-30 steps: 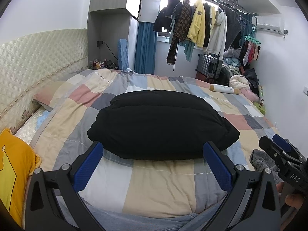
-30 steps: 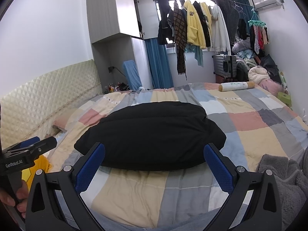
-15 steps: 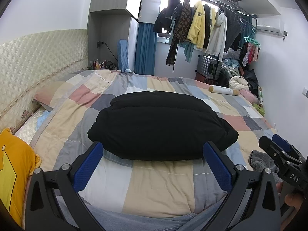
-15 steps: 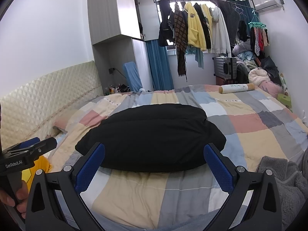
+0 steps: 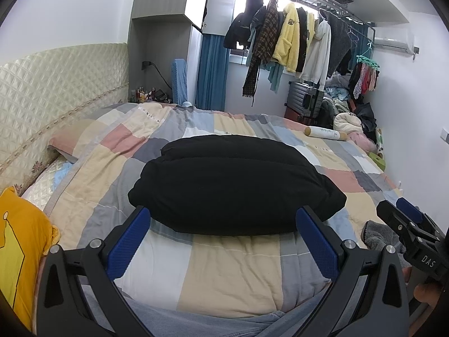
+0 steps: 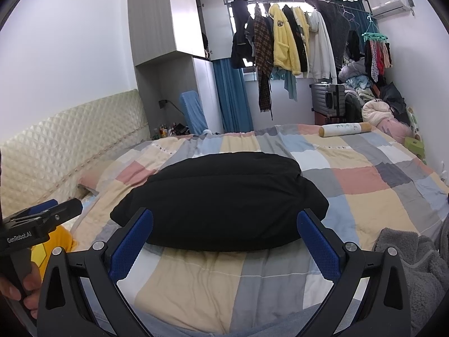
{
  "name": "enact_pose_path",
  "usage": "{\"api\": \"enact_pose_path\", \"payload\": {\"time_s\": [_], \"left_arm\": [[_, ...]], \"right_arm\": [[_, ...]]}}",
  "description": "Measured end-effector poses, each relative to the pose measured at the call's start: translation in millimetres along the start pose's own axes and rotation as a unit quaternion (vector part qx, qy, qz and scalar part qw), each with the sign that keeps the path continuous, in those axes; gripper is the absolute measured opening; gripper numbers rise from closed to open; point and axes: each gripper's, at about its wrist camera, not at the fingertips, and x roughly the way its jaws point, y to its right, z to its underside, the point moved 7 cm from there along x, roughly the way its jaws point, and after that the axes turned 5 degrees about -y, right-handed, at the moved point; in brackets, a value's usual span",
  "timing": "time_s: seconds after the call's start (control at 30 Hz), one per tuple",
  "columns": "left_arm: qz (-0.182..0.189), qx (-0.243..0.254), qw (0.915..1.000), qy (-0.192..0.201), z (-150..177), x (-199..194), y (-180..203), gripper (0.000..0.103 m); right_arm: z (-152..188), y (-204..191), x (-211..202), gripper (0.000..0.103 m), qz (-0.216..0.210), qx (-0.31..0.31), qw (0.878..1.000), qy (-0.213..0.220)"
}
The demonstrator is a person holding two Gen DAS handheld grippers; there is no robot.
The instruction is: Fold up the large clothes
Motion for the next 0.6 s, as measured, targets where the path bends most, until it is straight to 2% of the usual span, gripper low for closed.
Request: {"api": "enact_pose_path", "payload": {"time_s": [0.6], "left_arm": [[-0.006,-0.004,1.0,-0.001,-2.9,-6.0,3.6,0.103]], "right_arm": [[-2.1,3.6,-4.4,0.103,-0.006,0.002,1.0,0.0]]}}
